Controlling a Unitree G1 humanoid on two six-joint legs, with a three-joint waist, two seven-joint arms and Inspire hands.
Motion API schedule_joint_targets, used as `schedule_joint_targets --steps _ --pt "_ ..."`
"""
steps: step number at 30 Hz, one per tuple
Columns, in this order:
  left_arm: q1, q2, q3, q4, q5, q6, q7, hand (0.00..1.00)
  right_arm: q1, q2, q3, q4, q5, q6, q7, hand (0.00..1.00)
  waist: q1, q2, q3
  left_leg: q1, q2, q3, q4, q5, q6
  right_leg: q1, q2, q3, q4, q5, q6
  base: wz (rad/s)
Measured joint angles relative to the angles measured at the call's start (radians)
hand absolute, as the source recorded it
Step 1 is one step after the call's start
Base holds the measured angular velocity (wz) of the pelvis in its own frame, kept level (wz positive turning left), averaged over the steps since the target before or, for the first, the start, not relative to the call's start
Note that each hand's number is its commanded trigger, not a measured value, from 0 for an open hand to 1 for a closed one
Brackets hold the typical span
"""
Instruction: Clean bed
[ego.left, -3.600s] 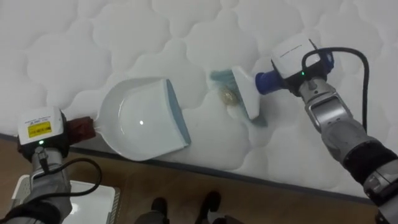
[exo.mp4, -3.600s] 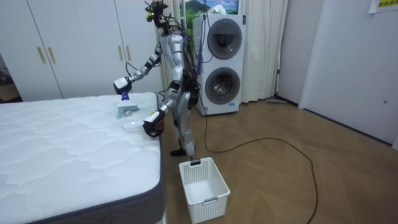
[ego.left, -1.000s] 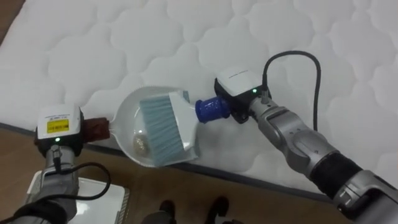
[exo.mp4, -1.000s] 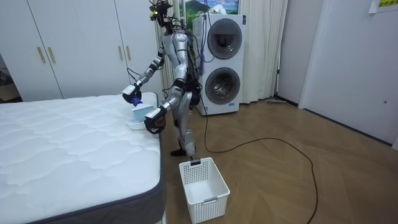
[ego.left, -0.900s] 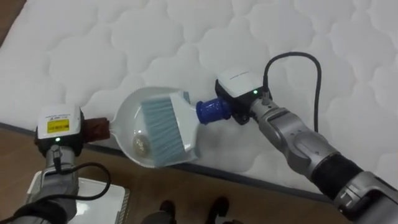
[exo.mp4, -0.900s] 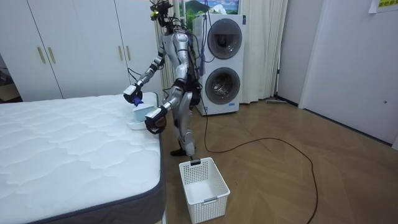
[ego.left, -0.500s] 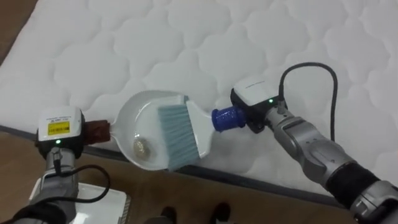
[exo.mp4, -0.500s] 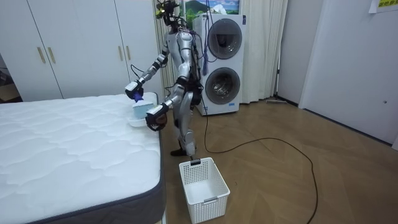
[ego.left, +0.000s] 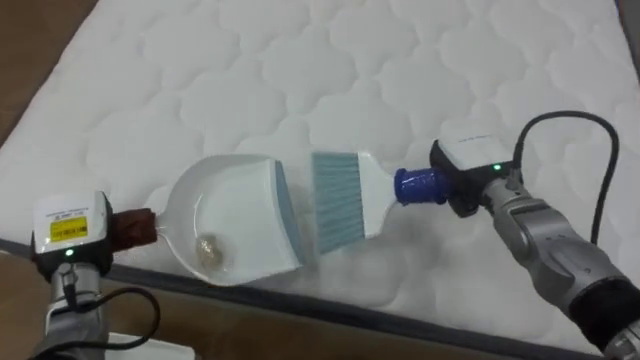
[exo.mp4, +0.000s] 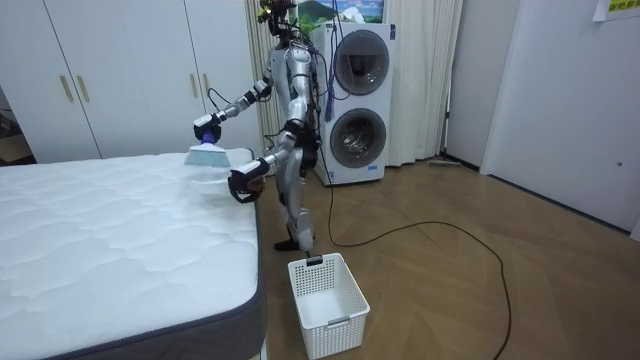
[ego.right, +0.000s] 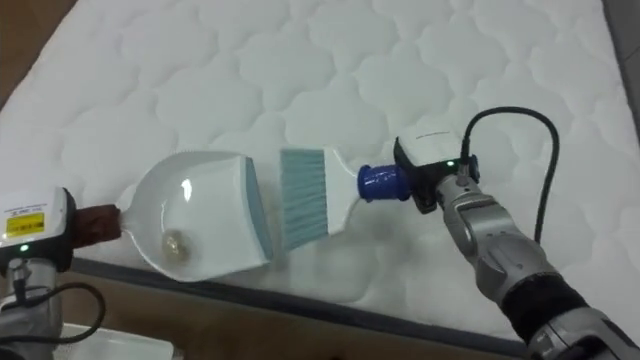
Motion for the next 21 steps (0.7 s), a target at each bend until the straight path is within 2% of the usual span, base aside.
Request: schedule_joint_targets --steps 4,5,6,7,8,12,18,21 --pt "0.067 -0.003 0.029 -0.088 0.006 0.01 -0.006 1.0 0.053 0.001 -0.069 -0.038 0.052 0.019 -0.014 1.0 -0.008 -0.001 -0.0103 0.054 0.0 0.0 -0.033 0.0 -0.001 0.053 0.009 0.005 -0.025 -0.005 0.008 0.0" --pt "0.09 -0.007 0.039 -0.11 0.007 0.01 -0.012 1.0 0.07 0.002 -0.09 -0.038 0.055 0.019 -0.018 1.0 -0.007 0.001 -0.0153 0.069 0.001 0.0 -0.044 0.0 -0.001 0.068 0.014 0.007 -0.038 -0.004 0.011 0.0" --pt "0.113 -0.008 0.051 -0.132 0.007 0.01 -0.013 1.0 0.081 0.002 -0.097 -0.038 0.058 0.019 -0.025 0.85 -0.01 0.002 -0.0178 0.079 0.001 0.0 -0.051 0.0 -0.001 0.078 0.018 0.008 -0.048 -0.003 0.013 0.0" --pt "0.123 -0.008 0.058 -0.141 0.007 0.01 -0.013 1.0 0.087 0.002 -0.101 -0.038 0.061 0.021 -0.026 0.58 -0.011 0.002 -0.0182 0.086 0.001 0.0 -0.056 0.0 -0.001 0.083 0.018 0.008 -0.051 -0.003 0.013 -0.03" --pt "0.136 -0.008 0.061 -0.142 0.006 0.01 -0.014 1.0 0.102 0.002 -0.109 -0.038 0.073 0.028 -0.027 0.0 -0.011 0.002 -0.0181 0.102 0.001 0.0 -0.064 0.001 -0.003 0.095 0.02 0.008 -0.054 -0.003 0.014 0.0" --pt "0.169 -0.012 0.062 -0.143 0.006 0.009 -0.018 1.0 0.146 0.002 -0.136 -0.036 0.129 0.038 -0.052 0.0 -0.017 0.013 -0.0182 0.136 0.001 -0.016 -0.083 0.002 -0.004 0.132 0.027 0.026 -0.067 -0.008 0.022 0.1" --pt "0.218 -0.014 0.068 -0.21 -0.006 0.001 -0.038 1.0 0.146 0.006 -0.171 -0.036 0.236 0.038 -0.117 0.0 -0.012 0.045 -0.0176 0.148 -0.001 -0.037 -0.1 0.002 -0.007 0.157 0.029 0.02 -0.077 -0.009 0.025 0.11" --pt "0.218 -0.022 0.08 -0.211 -0.013 0.001 -0.053 1.0 0.149 0.007 -0.172 -0.036 0.281 0.039 -0.121 0.0 -0.015 0.057 -0.0203 0.15 -0.004 -0.059 -0.116 0.003 -0.009 0.166 0.034 0.01 -0.086 -0.012 0.028 0.25"
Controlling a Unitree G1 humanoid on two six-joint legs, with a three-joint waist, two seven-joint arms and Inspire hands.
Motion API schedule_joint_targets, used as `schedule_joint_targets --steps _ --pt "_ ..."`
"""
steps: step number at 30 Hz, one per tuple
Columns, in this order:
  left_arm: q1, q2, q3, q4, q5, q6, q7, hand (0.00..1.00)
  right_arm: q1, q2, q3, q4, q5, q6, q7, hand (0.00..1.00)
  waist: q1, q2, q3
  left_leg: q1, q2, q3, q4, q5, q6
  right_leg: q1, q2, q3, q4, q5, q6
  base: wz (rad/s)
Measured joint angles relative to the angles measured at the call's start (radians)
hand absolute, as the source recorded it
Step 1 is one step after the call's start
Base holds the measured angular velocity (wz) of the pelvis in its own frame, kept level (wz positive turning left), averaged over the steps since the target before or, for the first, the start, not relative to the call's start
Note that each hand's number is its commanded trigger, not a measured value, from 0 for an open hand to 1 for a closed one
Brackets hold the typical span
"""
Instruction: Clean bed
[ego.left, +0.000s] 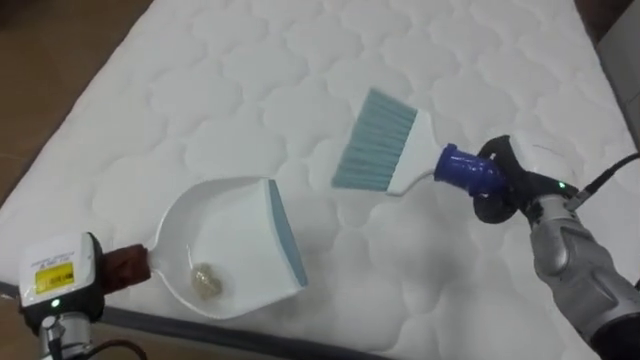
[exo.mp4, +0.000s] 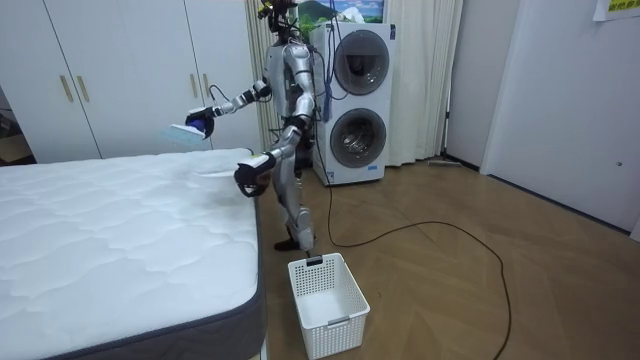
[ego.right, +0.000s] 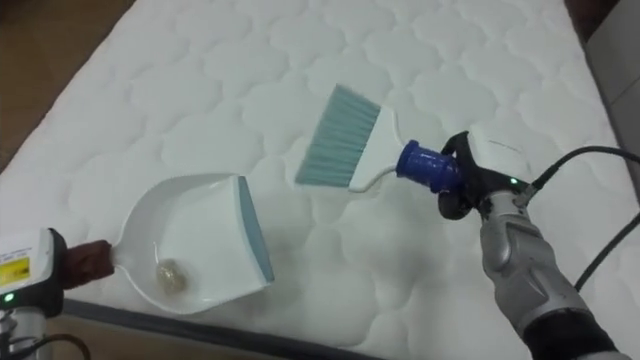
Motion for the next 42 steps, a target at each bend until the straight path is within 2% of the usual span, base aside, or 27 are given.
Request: schedule_joint_targets --steps 2,5,7,9,12,16,21,25,27,28,29,30,31,33,34,35,36,37,38,39,42 --pt "0.018 -0.008 0.02 -0.008 -0.003 0.0 0.0 1.0 0.004 0.002 -0.001 0.0 0.021 0.002 -0.004 0.0 -0.004 0.004 -0.0005 -0.003 0.0 -0.009 0.01 0.003 -0.003 0.011 -0.006 -0.02 0.0 -0.004 -0.001 0.27" --pt "0.042 -0.02 0.02 -0.022 -0.03 0.003 0.0 1.0 0.021 0.002 -0.01 0.0 0.074 0.011 -0.026 0.0 -0.03 0.007 -0.0018 -0.02 0.0 -0.027 0.042 0.0 -0.005 0.037 -0.018 -0.064 0.002 -0.028 0.005 0.53" --pt "0.041 -0.03 0.02 -0.025 -0.04 -0.001 -0.001 1.0 0.038 0.005 -0.044 -0.002 0.111 0.012 -0.044 0.0 -0.048 0.008 -0.0016 -0.039 0.004 -0.01 0.059 0.0 -0.004 0.045 -0.028 -0.106 0.006 -0.041 0.008 0.76" --pt "0.042 -0.041 0.02 -0.025 -0.04 -0.003 -0.005 1.0 0.061 0.009 -0.077 -0.003 0.146 0.012 -0.073 0.0 -0.055 0.009 -0.0021 -0.044 0.021 0.066 0.073 0.0 -0.004 0.058 -0.04 -0.129 0.024 -0.065 0.016 0.63" --pt "0.043 -0.054 0.02 -0.028 -0.062 -0.006 -0.009 1.0 0.075 0.011 -0.083 -0.032 0.181 0.012 -0.093 0.0 -0.06 0.021 -0.0013 -0.053 0.019 0.057 0.078 0.0 -0.004 0.077 -0.049 -0.177 0.02 -0.073 0.02 0.4" --pt "0.042 -0.062 0.021 -0.046 -0.057 -0.008 -0.011 1.0 0.104 0.044 -0.1 -0.053 0.194 0.012 -0.099 0.0 -0.064 0.026 -0.0004 -0.053 0.018 0.057 0.078 0.0 -0.004 0.101 -0.049 -0.189 0.014 -0.084 0.027 0.42" --pt "0.05 -0.068 0.025 -0.047 -0.058 -0.023 -0.012 1.0 0.193 0.1 -0.134 -0.072 0.191 0.013 -0.136 0.0 -0.067 0.06 -0.0051 -0.045 0.0 0.058 0.064 0.005 0.004 0.13 -0.064 -0.179 0.021 -0.099 0.051 0.39" --pt "0.051 -0.069 0.058 -0.048 -0.056 -0.033 -0.015 1.0 0.217 0.111 -0.145 -0.079 0.235 0.015 -0.137 0.0 -0.08 0.065 -0.0075 -0.028 -0.02 0.057 0.039 0.014 0.018 0.158 -0.072 -0.146 0.021 -0.11 0.069 0.47" --pt "0.051 -0.069 0.066 -0.074 -0.056 -0.033 -0.038 1.0 0.223 0.111 -0.16 -0.089 0.274 0.015 -0.16 0.0 -0.092 0.064 -0.0082 -0.028 -0.05 0.004 0.039 0.018 0.026 0.181 -0.079 -0.135 0.021 -0.114 0.076 0.69" --pt "0.052 -0.069 0.064 -0.087 -0.056 -0.034 -0.046 1.0 0.231 0.111 -0.166 -0.098 0.286 0.015 -0.168 0.0 -0.096 0.064 -0.0081 -0.027 -0.054 -0.013 0.038 0.02 0.029 0.189 -0.08 -0.134 0.021 -0.115 0.077 0.99" --pt "0.059 -0.07 0.064 -0.113 -0.056 -0.035 -0.053 1.0 0.251 0.111 -0.18 -0.129 0.303 0.016 -0.171 0.0 -0.11 0.062 -0.0091 -0.027 -0.07 -0.055 0.037 0.024 0.035 0.203 -0.082 -0.112 0.022 -0.117 0.081 1.07" --pt "0.062 -0.072 0.062 -0.13 -0.056 -0.037 -0.058 1.0 0.275 0.111 -0.194 -0.165 0.307 0.016 -0.174 0.0 -0.118 0.061 -0.0106 -0.024 -0.087 -0.094 0.042 0.028 0.041 0.214 -0.082 -0.071 0.025 -0.12 0.085 1.08" --pt "0.063 -0.073 0.061 -0.134 -0.056 -0.037 -0.059 1.0 0.279 0.111 -0.197 -0.174 0.31 0.016 -0.175 0.0 -0.124 0.06 -0.0106 -0.024 -0.091 -0.114 0.047 0.03 0.043 0.22 -0.082 -0.055 0.027 -0.121 0.086 1.04" --pt "0.066 -0.073 0.054 -0.146 -0.056 -0.039 -0.08 1.0 0.295 0.114 -0.2 -0.19 0.318 0.015 -0.175 0.0 -0.144 0.058 -0.0105 -0.029 -0.115 -0.201 0.067 0.031 0.045 0.227 -0.08 -0.013 0.053 -0.128 0.093 1.0" --pt "0.067 -0.074 0.053 -0.148 -0.057 -0.041 -0.081 1.0 0.307 0.115 -0.204 -0.201 0.318 0.015 -0.174 0.0 -0.144 0.056 -0.011 -0.031 -0.122 -0.22 0.07 0.031 0.046 0.229 -0.078 0.009 0.052 -0.132 0.093 0.85" --pt "0.069 -0.074 0.054 -0.149 -0.058 -0.043 -0.089 1.0 0.328 0.122 -0.214 -0.226 0.318 0.015 -0.169 0.0 -0.143 0.053 -0.0101 -0.033 -0.131 -0.253 0.075 0.031 0.046 0.23 -0.061 0.078 0.034 -0.15 0.087 0.74" --pt "0.07 -0.075 0.056 -0.153 -0.057 -0.041 -0.099 1.0 0.347 0.131 -0.226 -0.251 0.318 0.015 -0.163 0.0 -0.141 0.051 -0.0078 -0.04 -0.137 -0.281 0.082 0.032 0.045 0.219 -0.027 0.143 -0.021 -0.157 0.075 0.68" --pt "0.072 -0.076 0.057 -0.155 -0.057 -0.04 -0.102 1.0 0.351 0.133 -0.226 -0.258 0.321 0.015 -0.163 0.0 -0.136 0.05 -0.0067 -0.044 -0.138 -0.283 0.085 0.032 0.043 0.204 -0.013 0.161 -0.052 -0.148 0.074 0.61" --pt "0.08 -0.087 0.058 -0.161 -0.055 -0.039 -0.11 1.0 0.366 0.131 -0.228 -0.271 0.34 0.017 -0.163 0.0 -0.132 0.06 -0.0101 -0.046 -0.139 -0.298 0.086 0.034 0.037 0.194 -0.001 0.16 -0.047 -0.133 0.057 0.4" --pt "0.088 -0.091 0.06 -0.17 -0.048 -0.04 -0.109 1.0 0.369 0.131 -0.228 -0.282 0.351 0.019 -0.162 0.0 -0.121 0.061 -0.0116 -0.047 -0.142 -0.297 0.072 0.039 0.031 0.204 0.0 0.151 -0.048 -0.135 0.052 0.33" --pt "0.1 -0.102 0.073 -0.182 -0.036 -0.043 -0.108 1.0 0.366 0.129 -0.231 -0.285 0.414 0.019 -0.136 0.0 -0.107 0.059 -0.0081 -0.054 -0.144 -0.299 0.05 0.053 0.025 0.206 0.001 0.121 -0.049 -0.134 0.048 0.29"
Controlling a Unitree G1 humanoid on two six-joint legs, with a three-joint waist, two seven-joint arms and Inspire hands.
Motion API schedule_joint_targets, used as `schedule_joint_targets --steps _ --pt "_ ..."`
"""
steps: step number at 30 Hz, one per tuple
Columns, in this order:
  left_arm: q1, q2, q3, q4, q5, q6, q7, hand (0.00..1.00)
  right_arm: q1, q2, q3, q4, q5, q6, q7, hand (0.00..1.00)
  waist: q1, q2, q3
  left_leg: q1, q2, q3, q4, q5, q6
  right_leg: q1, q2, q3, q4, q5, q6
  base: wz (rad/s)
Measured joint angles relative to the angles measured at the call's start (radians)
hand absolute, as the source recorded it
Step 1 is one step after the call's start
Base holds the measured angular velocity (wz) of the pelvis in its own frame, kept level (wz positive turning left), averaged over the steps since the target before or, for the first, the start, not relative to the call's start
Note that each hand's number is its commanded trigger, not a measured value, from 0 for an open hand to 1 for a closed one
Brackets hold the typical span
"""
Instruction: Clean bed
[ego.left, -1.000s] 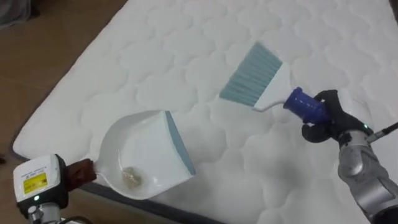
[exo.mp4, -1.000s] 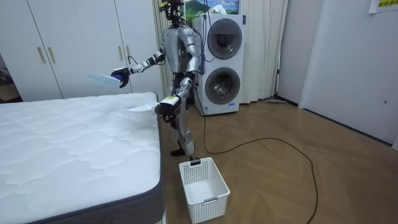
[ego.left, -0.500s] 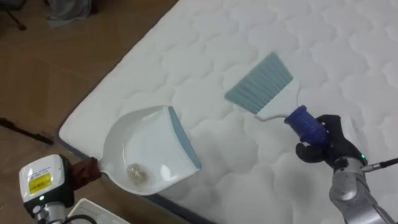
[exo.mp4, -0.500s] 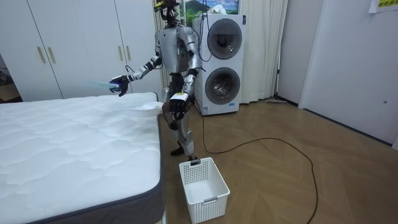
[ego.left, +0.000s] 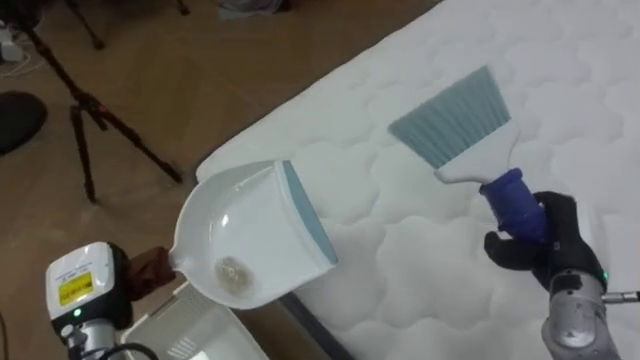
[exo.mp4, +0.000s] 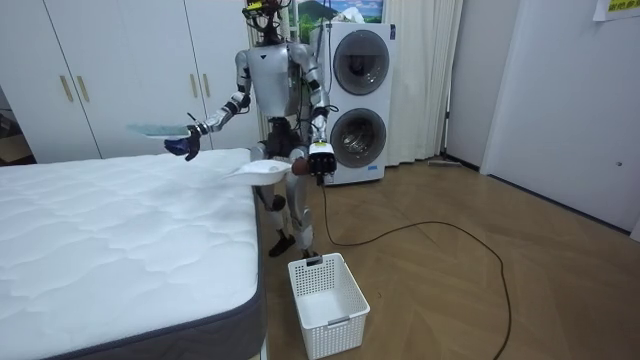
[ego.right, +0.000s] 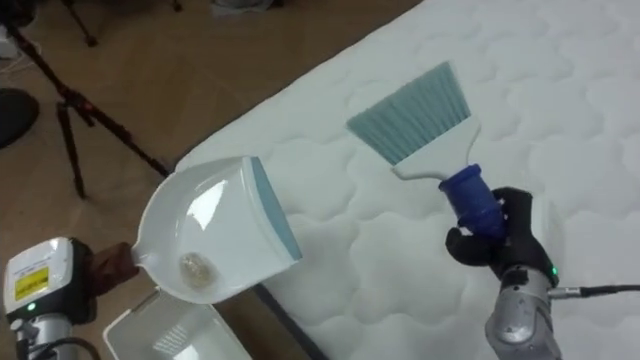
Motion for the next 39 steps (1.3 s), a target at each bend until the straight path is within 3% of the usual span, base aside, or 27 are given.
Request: schedule_joint_targets --steps 5,6,7,9,10,13,15,17,22,23,28,34,36,37,39 --pt "0.006 -0.001 0.008 -0.016 0.008 0.0 0.002 1.0 -0.002 -0.003 -0.004 -0.005 0.116 0.0 0.016 0.0 0.003 -0.028 0.0039 -0.041 -0.001 0.001 0.025 0.001 0.0 -0.003 0.001 -0.052 -0.003 -0.001 -0.002 0.37" --pt "0.006 -0.002 0.008 -0.016 0.01 0.0 0.002 1.0 -0.002 -0.003 -0.005 -0.005 0.144 0.0 0.015 0.0 -0.002 -0.033 0.0043 -0.06 0.001 0.019 0.045 0.001 0.001 -0.001 0.001 -0.072 -0.004 -0.001 -0.002 0.46" --pt "0.005 -0.004 0.008 -0.016 0.012 0.0 0.002 1.0 -0.002 -0.002 -0.006 -0.005 0.156 0.0 0.014 0.0 -0.007 -0.034 0.0042 -0.072 0.007 0.045 0.056 0.0 0.003 0.0 0.001 -0.086 -0.005 -0.001 -0.002 0.6" --pt "0.003 -0.008 0.007 -0.021 0.022 0.0 0.001 1.0 0.003 0.003 -0.004 -0.004 0.198 0.0 0.008 0.0 -0.032 -0.035 0.0047 -0.119 0.055 0.191 0.094 -0.004 0.024 0.005 0.003 -0.148 -0.004 -0.003 0.002 0.79" --pt "0.002 -0.009 0.007 -0.02 0.024 0.0 0.001 1.0 0.004 0.007 -0.004 -0.003 0.206 0.0 0.008 0.0 -0.036 -0.035 0.0047 -0.128 0.066 0.224 0.098 -0.003 0.029 0.005 0.003 -0.163 -0.004 -0.004 0.003 0.76" --pt "0.002 -0.013 0.007 -0.023 0.036 0.002 -0.001 1.0 0.012 0.018 -0.003 -0.002 0.231 0.0 0.009 0.0 -0.029 -0.033 0.0056 -0.149 0.044 0.175 0.11 -0.001 0.032 -0.01 0.005 -0.178 0.002 -0.008 0.008 0.55" --pt "0.001 -0.013 0.006 -0.024 0.037 0.003 -0.001 1.0 0.028 0.03 -0.003 0.003 0.263 0.0 0.005 0.0 -0.032 -0.029 0.0061 -0.152 0.021 0.126 0.109 0.009 0.032 -0.011 0.001 -0.163 0.023 -0.012 0.011 0.69" --pt "0.001 -0.014 0.006 -0.023 0.036 0.003 -0.001 1.0 0.026 0.039 -0.003 0.011 0.273 0.0 0.003 0.0 -0.024 -0.019 0.0091 -0.152 0.01 0.107 0.109 0.016 0.036 -0.009 -0.001 -0.167 0.035 -0.013 0.014 0.4" --pt "0.007 -0.016 0.017 -0.022 0.036 0.003 -0.001 1.0 0.027 0.044 -0.004 0.019 0.273 0.0 0.002 0.0 -0.005 0.008 0.0089 -0.149 -0.01 0.083 0.105 0.025 0.047 0.003 -0.008 -0.166 0.035 -0.016 0.019 0.19" --pt "0.008 -0.018 0.02 -0.022 0.037 0.002 -0.001 1.0 0.027 0.044 -0.005 0.02 0.273 0.001 0.001 0.0 0.0 0.008 0.0086 -0.146 -0.014 0.082 0.099 0.03 0.047 0.003 -0.014 -0.164 0.042 -0.02 0.026 0.15" --pt "0.016 -0.022 0.038 -0.022 0.049 -0.01 -0.002 1.0 0.025 0.045 -0.004 0.03 0.273 0.001 -0.008 0.0 0.031 0.008 0.0088 -0.138 -0.011 0.091 0.093 0.039 0.045 -0.001 -0.022 -0.167 0.076 -0.022 0.029 -0.01" --pt "0.012 -0.022 0.065 -0.023 0.049 -0.034 -0.001 1.0 0.021 0.046 -0.004 0.076 0.283 0.001 -0.02 0.0 0.049 0.007 0.0091 -0.147 -0.027 0.087 0.126 0.023 0.07 -0.036 -0.055 -0.17 0.19 -0.052 0.045 0.07" --pt "0.011 -0.021 0.068 -0.024 0.051 -0.052 -0.001 1.0 0.021 0.049 -0.004 0.085 0.282 0.001 -0.021 0.0 0.058 0.003 0.0106 -0.139 -0.04 0.063 0.132 0.019 0.077 -0.086 -0.068 -0.12 0.304 -0.051 0.042 0.18" --pt "0.011 -0.02 0.072 -0.026 0.056 -0.053 -0.001 1.0 0.021 0.057 -0.004 0.085 0.281 0.0 -0.022 0.0 0.053 0.001 0.0122 -0.13 -0.062 0.007 0.133 0.018 0.079 -0.125 -0.064 -0.067 0.364 -0.047 0.033 0.24" --pt "0.011 -0.016 0.081 -0.034 0.056 -0.053 -0.001 1.0 0.021 0.074 -0.004 0.086 0.28 0.0 -0.023 0.0 0.051 0.005 0.015 -0.118 -0.068 -0.064 0.13 0.02 0.08 -0.187 -0.025 0.008 0.403 -0.073 0.009 0.24"
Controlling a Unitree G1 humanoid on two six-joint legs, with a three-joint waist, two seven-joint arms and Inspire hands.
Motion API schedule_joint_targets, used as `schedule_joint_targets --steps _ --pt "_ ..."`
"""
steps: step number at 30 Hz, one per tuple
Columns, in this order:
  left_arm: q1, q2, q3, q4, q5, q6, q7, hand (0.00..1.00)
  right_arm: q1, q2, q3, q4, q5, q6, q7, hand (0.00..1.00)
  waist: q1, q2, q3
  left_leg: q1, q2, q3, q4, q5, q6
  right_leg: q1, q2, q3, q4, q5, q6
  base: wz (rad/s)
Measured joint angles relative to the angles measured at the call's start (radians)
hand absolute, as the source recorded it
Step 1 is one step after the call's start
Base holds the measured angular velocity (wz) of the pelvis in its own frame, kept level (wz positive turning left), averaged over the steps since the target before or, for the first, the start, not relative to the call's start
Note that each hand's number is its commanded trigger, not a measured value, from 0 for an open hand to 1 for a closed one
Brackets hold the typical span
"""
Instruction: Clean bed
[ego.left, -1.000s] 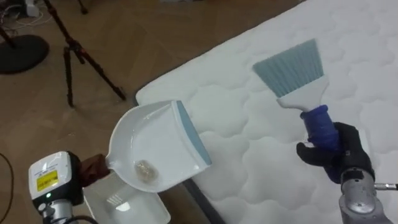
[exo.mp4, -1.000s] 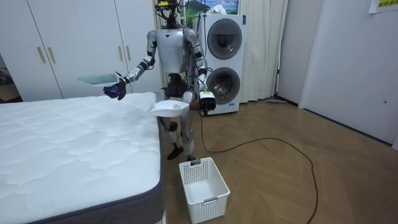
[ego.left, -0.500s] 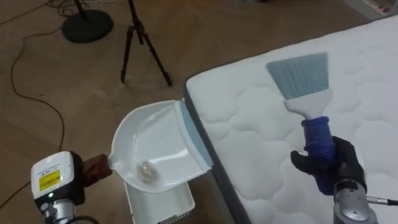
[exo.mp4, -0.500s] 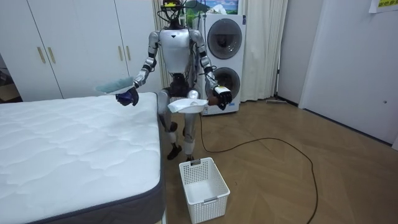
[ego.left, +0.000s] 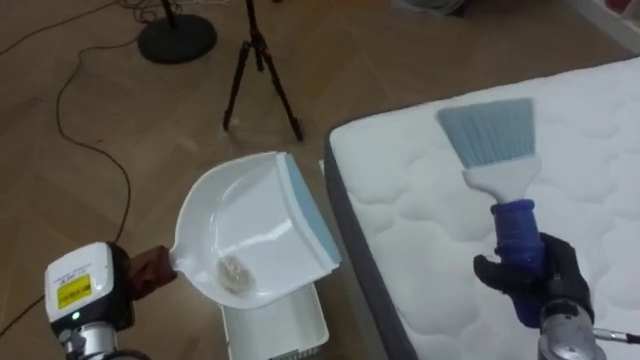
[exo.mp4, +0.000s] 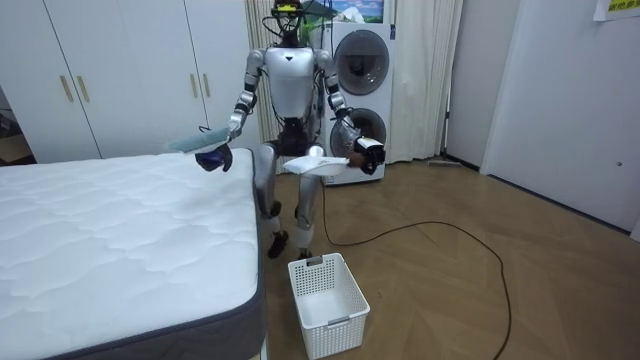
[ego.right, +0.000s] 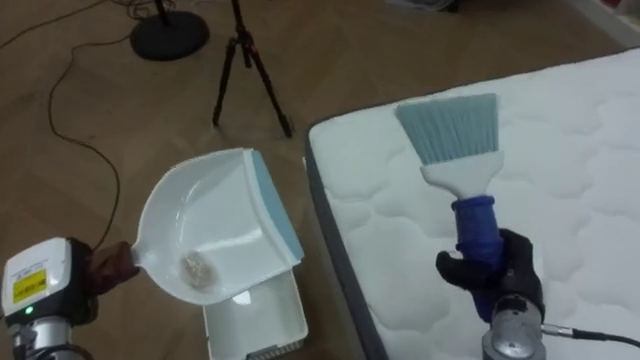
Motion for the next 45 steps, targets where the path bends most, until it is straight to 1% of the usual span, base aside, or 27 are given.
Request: schedule_joint_targets --steps 1,2,3,4,5,6,7,8,9,10,11,12,13,16,18,20,25,28,31,33,34,36,37,39,40,43,45 --pt "-0.001 0.003 0.006 -0.009 0.0 0.001 0.0 1.0 0.0 0.007 0.0 0.001 0.001 0.0 -0.004 0.0 -0.002 0.006 0.0046 0.01 0.002 -0.034 -0.004 0.007 -0.004 -0.027 0.018 0.01 -0.011 -0.002 -0.003 0.38" --pt "-0.002 0.007 0.004 -0.011 -0.001 0.001 0.001 1.0 0.0 0.009 0.0 0.001 0.001 0.0 -0.009 0.0 -0.006 0.005 0.0049 0.012 0.0 -0.047 -0.004 0.01 -0.006 -0.04 0.023 0.019 -0.026 -0.002 -0.003 0.61" --pt "-0.005 0.01 0.002 -0.012 -0.001 0.001 0.001 1.0 -0.001 0.011 0.001 0.001 0.001 0.0 -0.018 0.0 -0.014 -0.001 0.0047 0.019 -0.014 -0.078 -0.005 0.011 -0.008 -0.06 0.032 0.044 -0.064 0.0 -0.002 0.52" --pt "-0.007 0.01 0.002 -0.012 0.0 0.001 0.001 1.0 -0.001 0.011 0.0 0.001 0.001 0.0 -0.018 0.0 -0.021 -0.002 0.0057 0.021 -0.017 -0.084 -0.005 0.012 -0.008 -0.069 0.036 0.059 -0.086 0.002 -0.001 0.68" --pt "-0.007 0.01 0.002 -0.012 0.0 0.001 0.001 1.0 0.0 0.011 0.001 0.004 0.001 0.0 -0.017 0.0 -0.031 -0.007 0.0048 0.022 -0.033 -0.113 -0.004 0.013 -0.01 -0.084 0.052 0.093 -0.135 0.018 -0.001 0.77" --pt "-0.008 0.01 0.001 -0.011 -0.001 0.001 0.0 1.0 0.0 0.01 0.0 0.006 0.001 0.0 -0.016 0.0 -0.047 -0.013 0.0045 0.021 -0.047 -0.136 -0.002 0.015 -0.013 -0.094 0.068 0.12 -0.185 0.041 -0.007 0.84" --pt "-0.008 0.011 0.001 -0.011 -0.001 0.002 0.0 1.0 0.0 0.011 0.0 0.007 0.002 0.0 -0.015 0.0 -0.051 -0.02 0.0042 0.02 -0.053 -0.14 -0.001 0.015 -0.014 -0.093 0.072 0.135 -0.209 0.05 -0.009 0.87" --pt "-0.008 0.01 -0.001 -0.011 -0.002 0.002 -0.002 1.0 0.001 0.008 0.0 0.008 0.002 0.0 -0.014 0.0 -0.057 -0.031 0.0046 0.014 -0.059 -0.123 0.003 0.014 -0.013 -0.088 0.073 0.153 -0.234 0.083 -0.006 0.82" --pt "-0.011 0.009 -0.006 -0.011 -0.002 0.0 -0.004 1.0 -0.001 0.003 -0.002 0.007 0.001 0.0 -0.014 0.0 -0.065 -0.027 0.0047 -0.005 -0.028 -0.026 0.013 0.008 -0.013 -0.084 0.067 0.138 -0.235 0.107 -0.006 0.75" --pt "-0.014 0.01 -0.007 -0.011 -0.001 -0.004 -0.004 1.0 -0.001 -0.001 -0.003 0.004 0.001 0.0 -0.012 0.0 -0.071 -0.024 0.0045 -0.013 -0.003 0.048 0.015 -0.001 -0.001 -0.085 0.063 0.121 -0.234 0.122 -0.007 0.58" --pt "-0.015 0.01 -0.005 -0.01 -0.001 -0.004 -0.003 1.0 -0.001 -0.002 -0.007 0.002 0.001 0.0 0.0 0.0 -0.068 -0.019 0.0046 -0.02 0.028 0.13 0.012 -0.013 0.006 -0.085 0.06 0.107 -0.228 0.129 -0.011 0.29" --pt "-0.014 0.01 -0.002 -0.01 -0.001 0.002 -0.002 1.0 -0.001 -0.002 -0.008 0.001 0.001 0.0 0.014 0.0 -0.055 -0.019 0.0042 -0.012 0.03 0.131 -0.002 -0.016 0.006 -0.081 0.062 0.106 -0.234 0.127 -0.014 0.19" --pt "-0.014 0.01 0.0 -0.01 -0.002 0.006 -0.002 1.0 -0.001 -0.003 -0.008 -0.001 0.001 0.0 0.022 0.0 -0.052 -0.019 0.0042 -0.008 0.029 0.126 -0.01 -0.016 0.006 -0.077 0.065 0.105 -0.24 0.129 -0.015 0.13" --pt "-0.012 0.01 0.001 -0.01 -0.002 0.012 0.002 1.0 -0.001 -0.003 -0.028 -0.006 0.001 0.0 0.04 0.0 -0.052 -0.017 0.0041 0.019 0.024 0.108 -0.038 -0.015 0.008 -0.043 0.067 0.099 -0.265 0.132 -0.019 0.14" --pt "-0.011 0.009 0.003 -0.01 0.0 0.012 0.01 1.0 -0.002 -0.006 -0.046 -0.006 0.001 -0.001 0.04 0.0 -0.052 -0.019 0.0033 0.033 0.024 0.106 -0.055 -0.017 0.019 -0.032 0.066 0.095 -0.27 0.13 -0.021 0.02" --pt "-0.011 0.009 0.0 -0.01 -0.001 0.014 0.013 1.0 -0.004 -0.007 -0.047 -0.006 0.001 -0.001 0.04 0.0 -0.049 -0.021 0.0033 0.038 0.024 0.106 -0.056 -0.023 0.023 -0.03 0.065 0.092 -0.268 0.125 -0.022 0.0" --pt "-0.021 0.009 -0.019 0.014 -0.001 0.036 0.013 1.0 -0.008 -0.005 -0.042 0.011 -0.017 -0.001 0.039 0.0 -0.053 -0.024 0.0048 0.038 0.023 0.097 -0.037 -0.039 0.025 -0.024 0.064 0.08 -0.267 0.115 -0.02 0.04" --pt "-0.022 0.009 -0.02 0.033 -0.001 0.061 0.008 1.0 -0.008 -0.005 -0.042 0.014 -0.044 -0.001 0.033 0.0 -0.053 -0.024 0.0061 0.024 0.022 0.087 -0.017 -0.061 0.022 -0.027 0.068 0.074 -0.265 0.108 -0.019 0.06" --pt "-0.024 0.01 -0.025 0.033 -0.006 0.072 0.008 1.0 -0.009 -0.005 -0.039 0.014 -0.044 -0.001 0.03 0.0 -0.051 -0.019 0.009 0.003 0.02 0.079 -0.002 -0.067 0.019 -0.047 0.069 0.077 -0.263 0.106 -0.02 0.08" --pt "-0.025 0.014 -0.028 0.033 -0.009 0.073 0.008 1.0 -0.011 -0.005 -0.029 0.014 -0.045 -0.007 0.032 0.0 -0.05 -0.009 0.0153 -0.009 0.02 0.079 -0.001 -0.064 0.024 -0.057 0.065 0.077 -0.261 0.106 -0.019 0.0" --pt "-0.026 0.015 -0.028 0.033 -0.009 0.073 0.008 1.0 -0.011 -0.005 -0.028 0.015 -0.047 -0.008 0.033 0.0 -0.051 -0.006 0.0164 -0.014 0.02 0.079 -0.001 -0.064 0.024 -0.059 0.063 0.073 -0.261 0.106 -0.019 0.0" --pt "-0.036 0.027 -0.028 0.032 -0.008 0.07 0.009 1.0 -0.012 -0.005 -0.029 0.026 -0.074 -0.009 0.034 0.0 -0.052 0.005 0.0157 -0.035 0.019 0.08 0.0 -0.063 0.025 -0.084 0.057 0.057 -0.245 0.104 -0.02 0.0" --pt "-0.039 0.031 -0.028 0.032 -0.008 0.07 0.009 1.0 -0.013 -0.005 -0.029 0.031 -0.083 -0.01 0.034 0.0 -0.054 0.007 0.0154 -0.04 0.019 0.081 0.0 -0.062 0.026 -0.09 0.055 0.05 -0.24 0.102 -0.019 0.0" --pt "-0.054 0.049 -0.031 0.033 -0.005 0.07 0.009 1.0 -0.035 -0.005 -0.029 0.074 -0.114 -0.011 0.039 0.0 -0.059 0.015 0.0158 -0.048 0.018 0.085 0.0 -0.062 0.026 -0.103 0.05 0.045 -0.23 0.098 -0.019 0.0" --pt "-0.06 0.054 -0.032 0.034 -0.005 0.069 0.009 1.0 -0.039 -0.005 -0.029 0.082 -0.118 -0.011 0.039 0.0 -0.059 0.016 0.0158 -0.049 0.018 0.088 -0.001 -0.062 0.027 -0.106 0.049 0.045 -0.228 0.097 -0.019 -0.06" --pt "-0.092 0.089 -0.032 0.05 -0.006 0.068 0.014 1.0 -0.052 -0.005 -0.029 0.107 -0.121 -0.012 0.039 0.0 -0.062 0.021 0.0174 -0.055 0.015 0.089 -0.001 -0.062 0.027 -0.114 0.044 0.045 -0.226 0.092 -0.018 -0.02" --pt "-0.128 0.124 -0.032 0.073 0.001 0.075 0.014 1.0 -0.073 -0.006 -0.031 0.12 -0.122 -0.012 0.037 0.0 -0.069 0.026 0.0191 -0.078 0.01 0.092 0.008 -0.059 0.031 -0.153 0.036 0.039 -0.195 0.085 -0.017 -0.02"
